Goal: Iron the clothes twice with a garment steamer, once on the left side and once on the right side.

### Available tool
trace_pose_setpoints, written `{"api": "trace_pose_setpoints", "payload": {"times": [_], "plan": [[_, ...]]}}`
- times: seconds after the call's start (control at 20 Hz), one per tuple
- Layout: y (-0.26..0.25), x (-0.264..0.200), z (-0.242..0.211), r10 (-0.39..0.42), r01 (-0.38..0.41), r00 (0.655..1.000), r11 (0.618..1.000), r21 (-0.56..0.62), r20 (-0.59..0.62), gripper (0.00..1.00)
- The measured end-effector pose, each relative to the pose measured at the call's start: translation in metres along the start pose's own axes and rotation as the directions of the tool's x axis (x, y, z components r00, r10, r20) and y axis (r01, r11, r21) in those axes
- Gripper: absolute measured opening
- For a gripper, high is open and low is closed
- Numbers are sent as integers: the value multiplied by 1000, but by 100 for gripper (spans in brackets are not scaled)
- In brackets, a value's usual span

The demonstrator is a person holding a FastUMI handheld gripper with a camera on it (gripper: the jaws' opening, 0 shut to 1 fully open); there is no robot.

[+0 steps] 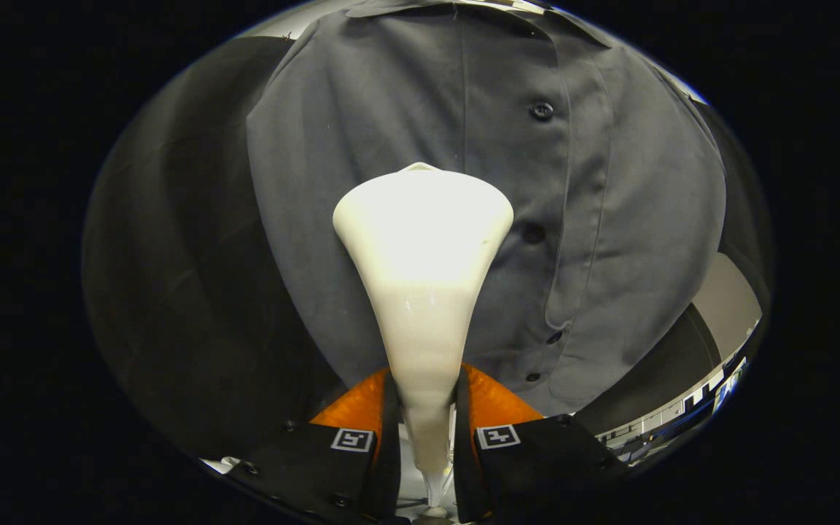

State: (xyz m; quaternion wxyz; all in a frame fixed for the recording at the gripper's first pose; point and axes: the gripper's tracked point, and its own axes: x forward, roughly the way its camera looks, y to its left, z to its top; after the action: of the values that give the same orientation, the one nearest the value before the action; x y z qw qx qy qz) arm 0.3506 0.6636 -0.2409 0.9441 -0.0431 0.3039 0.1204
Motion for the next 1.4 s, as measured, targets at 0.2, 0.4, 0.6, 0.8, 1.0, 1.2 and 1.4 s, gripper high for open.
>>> {"api": "trace_pose_setpoints", "payload": {"times": [0.2, 0.4, 0.6, 0.8, 1.0, 1.2, 1.4], "plan": [[-4, 21, -16, 1, -1, 999, 1000, -5, -40, 38], [-4, 25, -17, 0, 0, 997, 1000, 0, -81, 38], [-6, 33, -20, -3, 2, 993, 1000, -6, -119, 38], [-10, 41, -31, -7, 4, 990, 1000, -16, -143, 38], [-18, 52, -59, -10, 8, 986, 1000, -17, -169, 38], [-17, 53, -76, -10, 5, 979, 1000, -24, -203, 38], [-18, 58, -96, -7, 2, 974, 1000, -23, -228, 38]]}}
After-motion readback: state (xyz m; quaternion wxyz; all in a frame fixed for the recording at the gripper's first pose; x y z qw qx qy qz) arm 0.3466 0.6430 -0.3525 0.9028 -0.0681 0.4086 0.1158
